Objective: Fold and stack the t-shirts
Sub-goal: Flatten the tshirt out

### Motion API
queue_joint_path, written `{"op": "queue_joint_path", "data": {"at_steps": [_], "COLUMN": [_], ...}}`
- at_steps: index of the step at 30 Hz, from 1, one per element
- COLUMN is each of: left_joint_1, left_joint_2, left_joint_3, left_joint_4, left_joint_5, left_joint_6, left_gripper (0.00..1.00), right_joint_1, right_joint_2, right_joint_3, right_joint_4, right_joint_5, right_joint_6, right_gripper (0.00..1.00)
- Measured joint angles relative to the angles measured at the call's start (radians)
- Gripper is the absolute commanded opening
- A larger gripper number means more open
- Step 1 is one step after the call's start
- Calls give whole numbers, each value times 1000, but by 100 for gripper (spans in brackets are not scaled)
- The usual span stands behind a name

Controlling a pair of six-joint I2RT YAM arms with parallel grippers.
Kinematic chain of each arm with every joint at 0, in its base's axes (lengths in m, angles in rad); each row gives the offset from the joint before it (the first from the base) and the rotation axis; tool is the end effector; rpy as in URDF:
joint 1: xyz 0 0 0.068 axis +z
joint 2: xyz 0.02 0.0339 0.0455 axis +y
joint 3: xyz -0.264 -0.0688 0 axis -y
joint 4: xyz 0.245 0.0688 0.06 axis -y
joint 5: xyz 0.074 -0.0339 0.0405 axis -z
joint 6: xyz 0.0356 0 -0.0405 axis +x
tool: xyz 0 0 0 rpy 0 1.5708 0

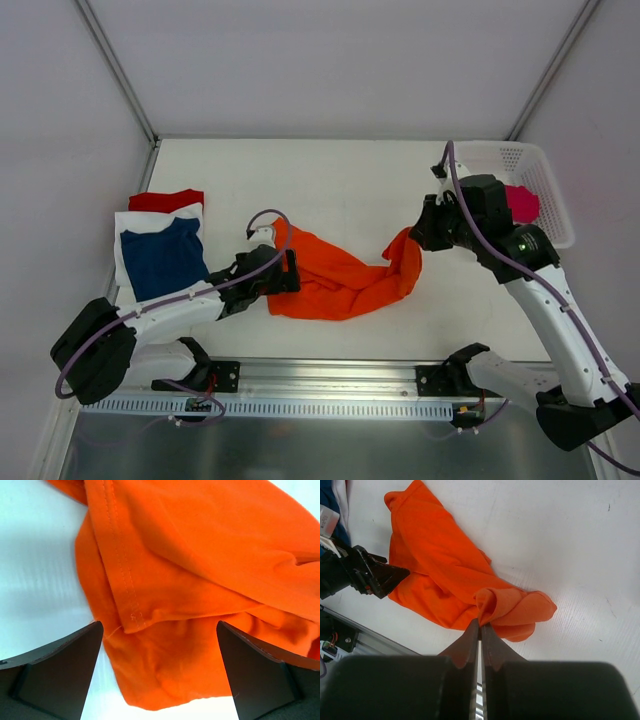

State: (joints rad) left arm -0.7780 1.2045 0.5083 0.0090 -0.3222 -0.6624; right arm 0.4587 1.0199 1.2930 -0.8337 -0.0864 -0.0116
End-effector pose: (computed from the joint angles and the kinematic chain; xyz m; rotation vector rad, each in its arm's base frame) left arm 0.1755 -0.1571 0.1805 -0.0426 2.2501 -0.4259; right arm 0.1728 0.0888 0.4041 -0.5507 2.0781 0.3540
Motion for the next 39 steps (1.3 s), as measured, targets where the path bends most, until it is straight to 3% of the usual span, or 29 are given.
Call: {"op": "queue_joint_path", "data": {"at_steps": [6,20,39], "left_joint_1": [0,0,0], "left_joint_2": [-69,52,13], "left_joint_3": [0,-10,-22], "left_joint_4": [-43,3,48], "left_joint_5": [-6,18,29], "left_joint_6": [-21,-35,-34], "left_gripper": [99,99,99], "right_joint_1": [-2,-3,-3], "right_joint_2": [9,-4,-3], "right_joint_3": [-29,-69,-98], "right_joint_4": [37,67,68], "right_joint_5": [-16,-34,-52], "right_joint_6": [5,29,29], "right_gripper": [2,2,2]}}
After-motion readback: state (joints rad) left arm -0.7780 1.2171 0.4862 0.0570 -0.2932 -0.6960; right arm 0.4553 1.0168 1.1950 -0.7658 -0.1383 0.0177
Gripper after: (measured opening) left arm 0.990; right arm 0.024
